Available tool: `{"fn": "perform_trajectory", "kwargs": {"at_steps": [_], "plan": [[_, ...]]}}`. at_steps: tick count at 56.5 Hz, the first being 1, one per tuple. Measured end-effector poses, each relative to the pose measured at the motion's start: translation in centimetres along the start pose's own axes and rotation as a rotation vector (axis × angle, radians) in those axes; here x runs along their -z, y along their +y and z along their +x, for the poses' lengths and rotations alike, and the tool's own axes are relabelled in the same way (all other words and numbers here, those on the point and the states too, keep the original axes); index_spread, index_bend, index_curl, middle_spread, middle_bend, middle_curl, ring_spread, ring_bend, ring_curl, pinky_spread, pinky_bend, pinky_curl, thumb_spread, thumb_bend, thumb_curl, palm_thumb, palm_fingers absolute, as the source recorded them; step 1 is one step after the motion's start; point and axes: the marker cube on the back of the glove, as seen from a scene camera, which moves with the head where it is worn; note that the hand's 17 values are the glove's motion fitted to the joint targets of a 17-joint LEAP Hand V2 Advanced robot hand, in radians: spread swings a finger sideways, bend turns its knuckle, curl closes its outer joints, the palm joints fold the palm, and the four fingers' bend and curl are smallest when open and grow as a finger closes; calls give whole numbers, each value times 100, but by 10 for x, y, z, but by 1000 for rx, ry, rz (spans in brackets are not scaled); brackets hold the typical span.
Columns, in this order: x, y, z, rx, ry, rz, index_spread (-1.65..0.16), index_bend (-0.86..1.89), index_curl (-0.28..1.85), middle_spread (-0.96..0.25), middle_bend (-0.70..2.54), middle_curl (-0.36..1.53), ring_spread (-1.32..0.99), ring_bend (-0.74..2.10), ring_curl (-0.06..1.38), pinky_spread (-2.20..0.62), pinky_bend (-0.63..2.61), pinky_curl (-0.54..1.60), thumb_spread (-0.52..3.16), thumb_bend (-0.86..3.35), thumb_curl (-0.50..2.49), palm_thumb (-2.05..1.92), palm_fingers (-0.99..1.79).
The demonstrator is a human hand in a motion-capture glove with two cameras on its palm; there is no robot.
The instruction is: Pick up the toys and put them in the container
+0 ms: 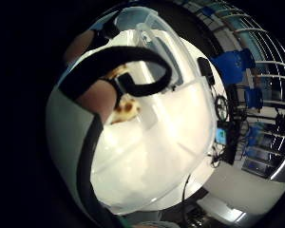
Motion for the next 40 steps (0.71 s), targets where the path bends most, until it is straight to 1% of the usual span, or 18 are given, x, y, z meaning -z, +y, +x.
{"fn": "perform_trajectory", "kwargs": {"at_steps": [6,14,22,26,30,34,37,40], "plan": [[3,4,1,-16,14,7,-36,11,29,-16,18,27,-16,69,40,-13,143,45,123,-4,66,7,-9],[9,14,11,-3,76,18,-35,12,27,-14,17,28,-10,65,38,-7,143,42,129,-2,56,4,-9],[34,44,11,19,-118,51,-35,13,26,-14,16,28,-8,64,37,-4,143,41,131,-2,50,3,-9],[51,79,28,76,-200,69,-35,13,26,-13,16,28,-7,62,36,-3,142,40,132,-2,47,1,-10],[60,134,57,171,-234,94,-35,14,26,-13,16,28,-6,62,35,-2,139,38,133,-3,43,-2,-10],[57,189,81,228,-245,125,-35,16,27,-13,16,28,-6,61,35,-1,135,37,133,-4,40,-4,-9],[47,228,95,230,-201,161,-36,17,27,-13,17,29,-6,60,35,-1,131,36,134,-4,38,-4,-8],[36,256,108,179,-152,193,-36,17,28,-13,18,29,-6,59,34,0,127,34,134,-4,36,-5,-6]]}}
